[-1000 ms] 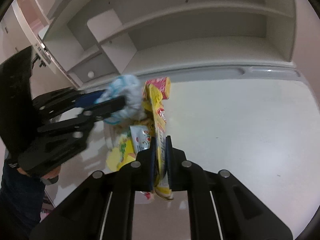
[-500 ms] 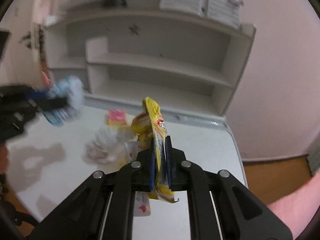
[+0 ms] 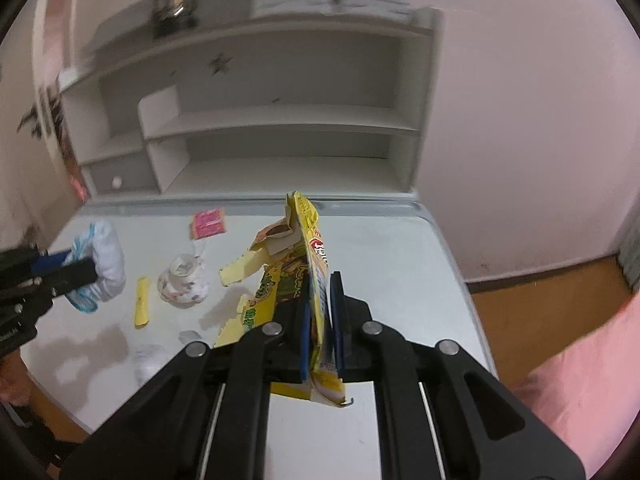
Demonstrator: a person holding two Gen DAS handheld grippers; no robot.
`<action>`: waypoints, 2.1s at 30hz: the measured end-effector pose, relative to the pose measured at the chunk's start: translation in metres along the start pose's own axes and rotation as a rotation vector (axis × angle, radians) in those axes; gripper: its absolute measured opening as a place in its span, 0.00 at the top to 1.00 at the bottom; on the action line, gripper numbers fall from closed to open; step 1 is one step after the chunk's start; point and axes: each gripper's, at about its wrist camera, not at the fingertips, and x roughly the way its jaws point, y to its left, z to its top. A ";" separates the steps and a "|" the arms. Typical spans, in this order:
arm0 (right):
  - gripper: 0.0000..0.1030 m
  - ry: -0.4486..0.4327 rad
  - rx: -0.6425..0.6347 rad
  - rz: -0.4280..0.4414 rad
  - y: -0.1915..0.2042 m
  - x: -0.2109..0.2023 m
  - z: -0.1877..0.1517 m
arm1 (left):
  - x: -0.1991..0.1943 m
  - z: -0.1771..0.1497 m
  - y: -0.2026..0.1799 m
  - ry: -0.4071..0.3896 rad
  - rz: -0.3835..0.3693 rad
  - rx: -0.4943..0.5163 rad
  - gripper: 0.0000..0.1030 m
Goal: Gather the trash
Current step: 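Carry the white wrapper and yellow snack bag to the bin and release both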
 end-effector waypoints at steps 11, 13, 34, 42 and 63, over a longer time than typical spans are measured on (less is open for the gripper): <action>0.91 -0.053 0.383 -0.212 -0.176 -0.102 -0.132 | 0.061 -0.027 -0.184 0.096 -0.315 0.126 0.81; 0.91 -0.043 0.454 -0.283 -0.208 -0.119 -0.166 | 0.077 -0.039 -0.232 0.122 -0.380 0.160 0.81; 0.91 0.381 0.841 -0.470 -0.339 -0.089 -0.360 | 0.282 -0.211 -0.414 0.563 -0.517 0.212 0.81; 0.91 0.389 0.847 -0.474 -0.342 -0.082 -0.365 | 0.300 -0.225 -0.417 0.569 -0.506 0.217 0.80; 0.91 0.398 0.866 -0.462 -0.347 -0.076 -0.368 | 0.277 -0.219 -0.403 0.475 -0.504 0.187 0.28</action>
